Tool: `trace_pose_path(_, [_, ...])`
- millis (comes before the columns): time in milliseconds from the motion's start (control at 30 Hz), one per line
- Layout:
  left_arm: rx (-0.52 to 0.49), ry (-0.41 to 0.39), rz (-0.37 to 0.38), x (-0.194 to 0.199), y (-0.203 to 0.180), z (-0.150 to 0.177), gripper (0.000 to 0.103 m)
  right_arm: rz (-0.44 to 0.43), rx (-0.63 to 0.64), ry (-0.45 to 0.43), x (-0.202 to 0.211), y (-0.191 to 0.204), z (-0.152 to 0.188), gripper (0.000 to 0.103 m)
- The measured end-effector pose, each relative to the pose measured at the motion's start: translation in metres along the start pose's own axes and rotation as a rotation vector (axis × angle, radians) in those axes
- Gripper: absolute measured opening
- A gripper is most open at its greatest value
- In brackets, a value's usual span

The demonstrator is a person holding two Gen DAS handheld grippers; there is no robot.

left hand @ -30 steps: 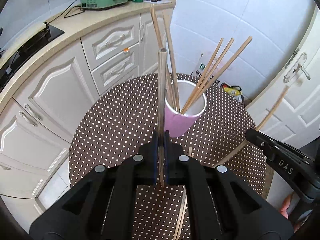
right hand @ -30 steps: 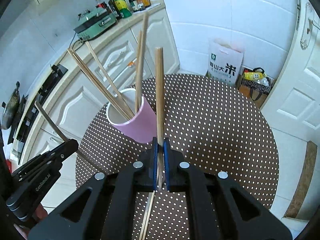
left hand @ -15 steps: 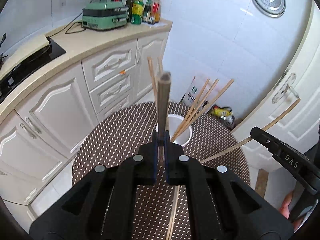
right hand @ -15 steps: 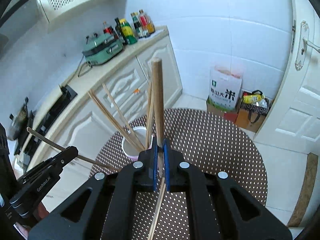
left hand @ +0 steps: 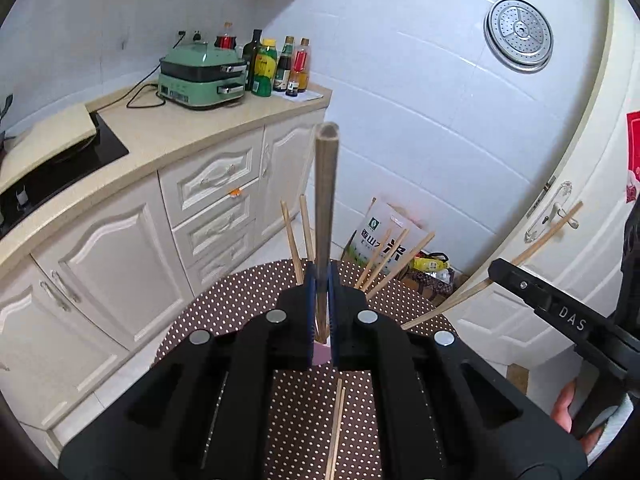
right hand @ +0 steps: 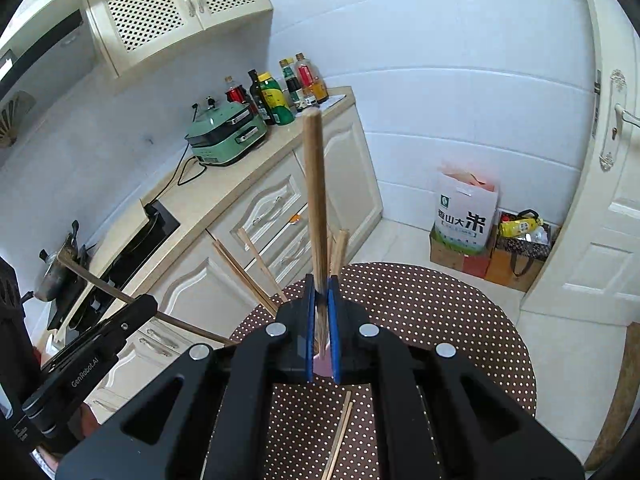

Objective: Organize utensils
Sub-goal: 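Lower both chopsticks into the pink cup and open both grippers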

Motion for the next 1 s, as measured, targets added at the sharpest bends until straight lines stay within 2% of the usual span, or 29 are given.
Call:
trace_pose_path(167, [-0.023,0.022,-0.016,-0.013,-0.002,0.001,0.006,0.001,0.024,0.015,-0.013,0.006,0.0,0.005])
trace_pose_path(367, [-0.032,0.071,-0.044,-0.038,0.0,0.009,0.006,0.003,0.039,0.075,-0.041,0.008,0.014,0.005])
trace_pose_path(867, [-0.032,0.265,-0.097,-0.109,0.012,0.044,0.008,0.054,0.028,0.251,-0.107,-0.008,0.046,0.008])
trace_pose_path(933, [-0.029,0.288,-0.085,-0.114,0.012,0.05,0.008,0.046,0.007,0.267,-0.108,-0.012,0.05,0.023])
trace_pose_path(967, [-0.024,0.292,-0.084,-0.115,0.013,0.052,0.008,0.052,0.005,0.268,-0.107,-0.015,0.051,0.036])
trace_pose_path(1000, [-0.022,0.294,-0.083,-0.116,0.013,0.055,0.008,0.06,0.005,0.265,-0.107,-0.017,0.052,0.046])
Point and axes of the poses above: each gripper's, at about its wrist camera, not at the fingertips, and x roughly against the way its jaws point, y to its left, z to its underside, the point moved 10 cm from there along -x, roughly the way its jaws point, and after that the axes turned 2 degrees about -z, right-handed, at the moved point
